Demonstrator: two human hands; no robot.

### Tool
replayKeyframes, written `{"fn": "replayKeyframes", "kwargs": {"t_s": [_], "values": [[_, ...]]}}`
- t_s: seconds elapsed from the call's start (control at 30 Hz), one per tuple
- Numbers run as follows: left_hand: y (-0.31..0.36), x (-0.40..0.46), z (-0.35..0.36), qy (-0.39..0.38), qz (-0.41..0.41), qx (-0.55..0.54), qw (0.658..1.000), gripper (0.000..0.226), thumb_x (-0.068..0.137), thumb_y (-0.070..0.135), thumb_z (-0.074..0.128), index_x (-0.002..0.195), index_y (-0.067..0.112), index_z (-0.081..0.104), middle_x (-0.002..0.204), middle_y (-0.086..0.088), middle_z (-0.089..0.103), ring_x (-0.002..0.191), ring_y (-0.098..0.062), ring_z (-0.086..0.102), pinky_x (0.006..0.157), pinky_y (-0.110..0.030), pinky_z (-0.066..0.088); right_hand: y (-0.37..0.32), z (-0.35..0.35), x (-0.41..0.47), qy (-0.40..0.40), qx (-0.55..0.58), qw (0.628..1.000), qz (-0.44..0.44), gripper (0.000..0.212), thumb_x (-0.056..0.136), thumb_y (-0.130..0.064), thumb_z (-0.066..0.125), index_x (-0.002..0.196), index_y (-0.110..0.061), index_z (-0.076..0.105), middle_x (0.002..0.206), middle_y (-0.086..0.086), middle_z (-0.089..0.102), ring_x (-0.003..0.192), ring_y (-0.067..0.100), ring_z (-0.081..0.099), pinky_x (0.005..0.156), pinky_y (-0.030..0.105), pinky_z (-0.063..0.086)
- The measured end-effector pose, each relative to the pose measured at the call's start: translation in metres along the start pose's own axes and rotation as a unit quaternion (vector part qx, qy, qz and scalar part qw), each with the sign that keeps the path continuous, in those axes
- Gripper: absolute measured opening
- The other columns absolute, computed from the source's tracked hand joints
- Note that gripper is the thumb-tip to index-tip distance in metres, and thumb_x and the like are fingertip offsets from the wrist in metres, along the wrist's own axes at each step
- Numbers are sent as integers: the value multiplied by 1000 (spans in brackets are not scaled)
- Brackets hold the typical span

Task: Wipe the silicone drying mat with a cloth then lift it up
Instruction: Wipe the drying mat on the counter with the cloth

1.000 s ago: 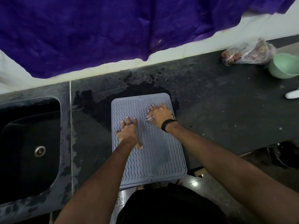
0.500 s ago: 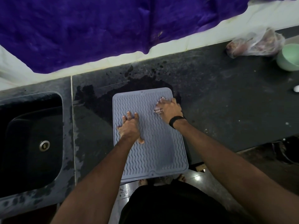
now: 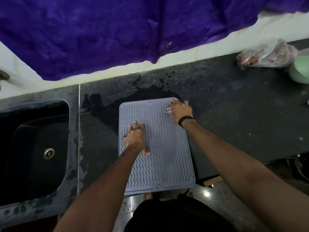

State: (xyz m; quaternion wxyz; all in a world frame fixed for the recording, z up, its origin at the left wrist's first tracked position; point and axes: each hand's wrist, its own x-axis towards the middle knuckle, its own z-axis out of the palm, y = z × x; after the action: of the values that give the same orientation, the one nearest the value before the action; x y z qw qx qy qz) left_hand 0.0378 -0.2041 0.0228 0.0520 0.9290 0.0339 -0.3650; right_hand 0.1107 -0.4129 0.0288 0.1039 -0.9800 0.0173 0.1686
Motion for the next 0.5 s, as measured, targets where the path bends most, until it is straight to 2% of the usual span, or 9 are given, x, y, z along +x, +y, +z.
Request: {"fn": "replayKeyframes", "kwargs": {"t_s": [0.2, 0.33, 0.5], "values": [[-1, 5, 2, 4, 4, -1, 1000, 145, 64, 32, 97, 163, 29, -9, 169, -2, -23, 157, -33, -13, 123, -64, 17, 6, 14, -8, 28, -34, 999, -23, 45, 81, -25, 66, 125, -21, 62, 131, 3, 57, 123, 32, 39, 98, 45, 38], [-2, 6, 1, -2, 6, -2, 1000, 145, 66, 31, 97, 163, 28, -11, 169, -3, -25, 157, -34, -14, 123, -64, 16, -5, -4, 25, 93, -15, 995, 42, 33, 85, -23, 61, 116, -12, 64, 116, 10, 64, 120, 35, 41, 90, 44, 42], [-2, 5, 1, -7, 8, 12, 1000, 145, 68, 31, 95, 163, 26, -15, 169, -4, -26, 157, -35, -15, 124, -63, 15, -45, 5, 47, 59, -48, 993, 91, 38, 89, -35, 56, 117, -10, 61, 121, 14, 58, 121, 35, 40, 90, 42, 43]]}}
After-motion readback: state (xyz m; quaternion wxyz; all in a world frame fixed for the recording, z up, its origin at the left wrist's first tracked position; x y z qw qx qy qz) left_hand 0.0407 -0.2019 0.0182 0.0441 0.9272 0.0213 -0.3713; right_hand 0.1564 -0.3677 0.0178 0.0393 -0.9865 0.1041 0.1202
